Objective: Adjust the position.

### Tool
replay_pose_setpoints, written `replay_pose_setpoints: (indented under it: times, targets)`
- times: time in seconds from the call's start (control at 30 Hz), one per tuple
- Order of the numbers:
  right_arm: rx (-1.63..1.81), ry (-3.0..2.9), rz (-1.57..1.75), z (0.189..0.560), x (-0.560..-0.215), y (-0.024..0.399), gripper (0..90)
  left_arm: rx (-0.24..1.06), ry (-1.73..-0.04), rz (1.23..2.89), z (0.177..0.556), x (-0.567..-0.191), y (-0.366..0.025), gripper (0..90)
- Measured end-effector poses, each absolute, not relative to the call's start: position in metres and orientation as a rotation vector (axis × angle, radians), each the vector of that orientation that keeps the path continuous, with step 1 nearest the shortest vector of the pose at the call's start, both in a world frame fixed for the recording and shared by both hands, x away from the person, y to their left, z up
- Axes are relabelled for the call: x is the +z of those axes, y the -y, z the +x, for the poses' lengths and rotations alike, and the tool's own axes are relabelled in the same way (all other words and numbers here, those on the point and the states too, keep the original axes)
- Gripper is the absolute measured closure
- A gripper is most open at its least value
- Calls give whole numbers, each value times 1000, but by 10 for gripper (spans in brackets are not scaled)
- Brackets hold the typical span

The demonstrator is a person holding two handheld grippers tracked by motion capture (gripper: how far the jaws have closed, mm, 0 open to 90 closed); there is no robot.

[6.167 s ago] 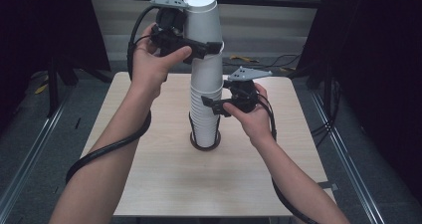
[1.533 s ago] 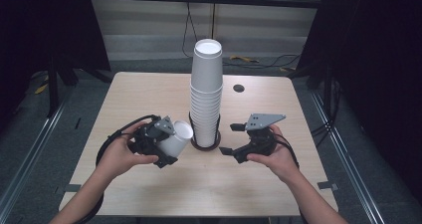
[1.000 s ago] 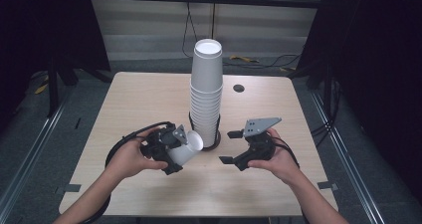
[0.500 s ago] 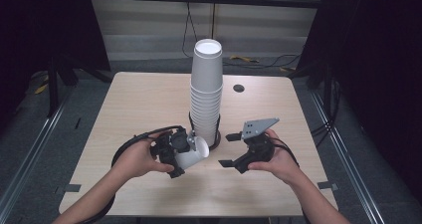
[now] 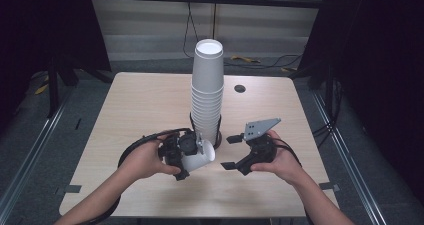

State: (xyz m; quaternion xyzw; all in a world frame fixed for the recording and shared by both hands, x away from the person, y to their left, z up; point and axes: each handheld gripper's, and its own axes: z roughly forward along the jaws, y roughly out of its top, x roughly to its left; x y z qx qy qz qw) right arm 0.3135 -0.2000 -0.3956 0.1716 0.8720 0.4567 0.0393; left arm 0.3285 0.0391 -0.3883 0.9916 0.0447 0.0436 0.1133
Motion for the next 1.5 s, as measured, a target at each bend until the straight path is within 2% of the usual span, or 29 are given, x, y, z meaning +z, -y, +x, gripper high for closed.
replay_pose_setpoints:
  times: [0.97, 1.13, 1.17, 1.4, 1.5]
  targets:
    - [1425, -2750, 442, 312, -394, 179, 137, 97, -56, 2926, 326, -392, -16, 181]
    - [1433, -2756, 442, 312, -395, 176, 138, 91, -97, 2896, 323, -395, -15, 180]
    - [1440, -2760, 442, 312, -395, 176, 139, 90, -54, 2916, 325, -393, -15, 180]
    - [1428, -2769, 440, 313, -395, 174, 139, 65, -66, 2926, 323, -392, -11, 180]
    - [1431, -2775, 435, 313, -396, 173, 139, 101, 12, 2912, 325, -392, -8, 179]
